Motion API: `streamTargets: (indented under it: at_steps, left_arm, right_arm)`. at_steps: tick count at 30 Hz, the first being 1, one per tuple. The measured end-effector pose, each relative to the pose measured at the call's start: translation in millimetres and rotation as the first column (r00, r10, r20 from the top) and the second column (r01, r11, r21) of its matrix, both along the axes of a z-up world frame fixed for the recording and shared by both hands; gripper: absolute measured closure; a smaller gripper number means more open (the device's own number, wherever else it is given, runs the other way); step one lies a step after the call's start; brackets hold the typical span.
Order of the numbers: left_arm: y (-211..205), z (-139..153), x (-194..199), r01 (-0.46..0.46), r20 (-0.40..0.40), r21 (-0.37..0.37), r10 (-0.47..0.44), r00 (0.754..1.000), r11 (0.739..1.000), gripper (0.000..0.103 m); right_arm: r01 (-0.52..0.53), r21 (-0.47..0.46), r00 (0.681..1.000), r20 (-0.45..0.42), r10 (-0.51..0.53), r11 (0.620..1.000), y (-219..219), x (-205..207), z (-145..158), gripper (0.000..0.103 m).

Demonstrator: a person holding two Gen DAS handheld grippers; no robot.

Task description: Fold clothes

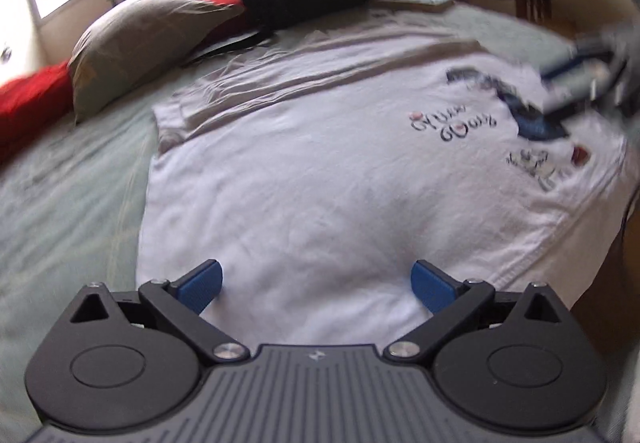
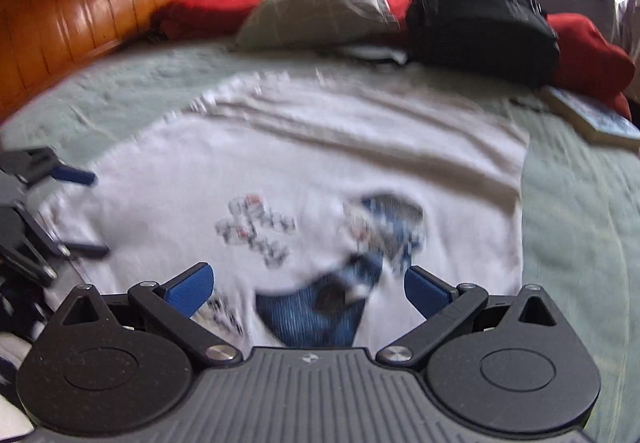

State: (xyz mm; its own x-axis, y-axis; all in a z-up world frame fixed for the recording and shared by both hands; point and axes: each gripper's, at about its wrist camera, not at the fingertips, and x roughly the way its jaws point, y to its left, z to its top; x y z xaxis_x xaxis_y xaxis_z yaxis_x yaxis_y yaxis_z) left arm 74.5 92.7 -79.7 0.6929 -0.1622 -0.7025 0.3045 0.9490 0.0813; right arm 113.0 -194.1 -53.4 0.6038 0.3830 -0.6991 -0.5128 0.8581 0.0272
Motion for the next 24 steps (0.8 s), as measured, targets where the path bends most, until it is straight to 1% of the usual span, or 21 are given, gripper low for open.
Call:
streamTargets:
  at_steps: [1,3,6,8,11,15,18,21,24]
  left_arm:
    - [5,-1,-7,-0.018,0.005,-0.019,0.018,1.000,1.000,0.002]
    - [11,-3,-23,-0.043,0.021,-0.031,0.043,0.999,0.999,0.002]
    - [16,-5,-47,-0.063,0.027,-0.029,0.063,0.998,0.998,0.001]
    - [14,-5,-58,-0.072,0.033,-0.007,0.072,0.997,0.997,0.001]
    - [7,3,-68,-0.086,0.042,0.018,0.085,0.995,0.996,0.001]
    - [-10,24,-61,-0.093,0.119,0.025,0.089,0.989,0.995,0.001]
    - [-27,28,-45,-0.087,0.134,0.031,0.082,0.988,0.996,0.001]
    - [-39,15,-33,-0.097,0.118,0.021,0.094,0.989,0.995,0.001]
    - [-41,-7,-36,-0.139,0.086,0.021,0.137,0.987,0.990,0.001]
  right_arm:
    - [0.007,-0.022,1.000,-0.011,-0.007,1.000,2,-4,-9,0.000]
    - [0.016,-0.054,1.000,-0.019,-0.017,0.998,3,-12,-25,0.000]
    - [0.010,-0.009,0.998,0.056,-0.010,1.000,-7,-28,-33,0.000]
    - [0.013,0.013,0.997,0.075,-0.014,1.000,-11,-32,-36,0.000]
    - [0.016,0.024,0.994,0.110,-0.019,1.000,-12,-36,-39,0.000]
    - [0.022,0.028,0.992,0.127,-0.025,0.999,-13,-37,-41,0.000]
    - [0.021,0.030,0.991,0.128,-0.025,0.999,-13,-36,-42,0.000]
    - [0.021,0.033,0.991,0.133,-0.025,0.999,-13,-36,-43,0.000]
    - [0.018,0.038,0.990,0.141,-0.023,0.999,-14,-38,-44,0.000]
